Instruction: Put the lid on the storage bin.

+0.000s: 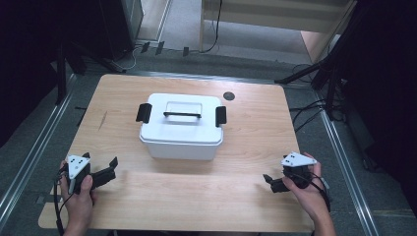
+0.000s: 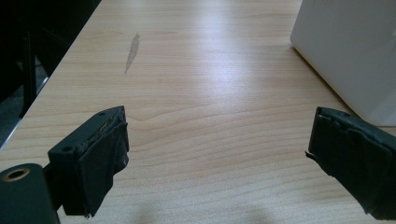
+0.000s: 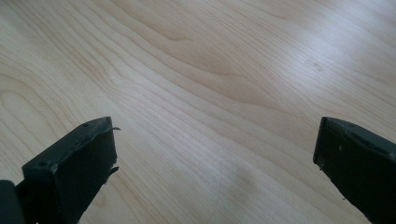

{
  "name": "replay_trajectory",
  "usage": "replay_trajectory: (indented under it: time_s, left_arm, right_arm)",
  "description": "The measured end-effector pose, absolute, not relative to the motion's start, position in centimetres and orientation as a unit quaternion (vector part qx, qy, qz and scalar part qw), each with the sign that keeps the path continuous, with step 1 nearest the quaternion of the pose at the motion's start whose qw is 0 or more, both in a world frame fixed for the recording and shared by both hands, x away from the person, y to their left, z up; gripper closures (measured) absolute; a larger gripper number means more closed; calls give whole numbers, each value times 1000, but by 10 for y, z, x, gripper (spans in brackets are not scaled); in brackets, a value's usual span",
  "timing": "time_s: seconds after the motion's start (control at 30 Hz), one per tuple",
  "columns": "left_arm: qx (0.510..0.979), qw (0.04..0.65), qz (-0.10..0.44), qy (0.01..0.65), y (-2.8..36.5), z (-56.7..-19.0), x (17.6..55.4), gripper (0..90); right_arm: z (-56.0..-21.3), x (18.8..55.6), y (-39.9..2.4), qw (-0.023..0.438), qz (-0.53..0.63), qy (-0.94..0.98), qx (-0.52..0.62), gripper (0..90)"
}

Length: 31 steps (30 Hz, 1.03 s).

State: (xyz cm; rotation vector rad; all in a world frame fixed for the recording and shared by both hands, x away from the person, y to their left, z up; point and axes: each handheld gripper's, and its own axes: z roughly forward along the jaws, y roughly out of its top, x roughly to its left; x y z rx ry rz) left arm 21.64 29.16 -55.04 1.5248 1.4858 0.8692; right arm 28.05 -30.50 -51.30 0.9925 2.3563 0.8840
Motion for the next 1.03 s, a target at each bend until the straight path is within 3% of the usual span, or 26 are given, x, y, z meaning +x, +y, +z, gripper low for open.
replay_trajectory:
  time_s: [0.53, 1.03]
  left_arm:
    - [607, 407, 346, 589, 291, -550, 216, 56]
    - [610, 403, 347, 588, 291, -550, 217, 56]
  right_arm:
    - [-540, 253, -337, 231, 414, 773, 422, 0]
    - [-545, 248, -346, 242, 448, 737, 444, 0]
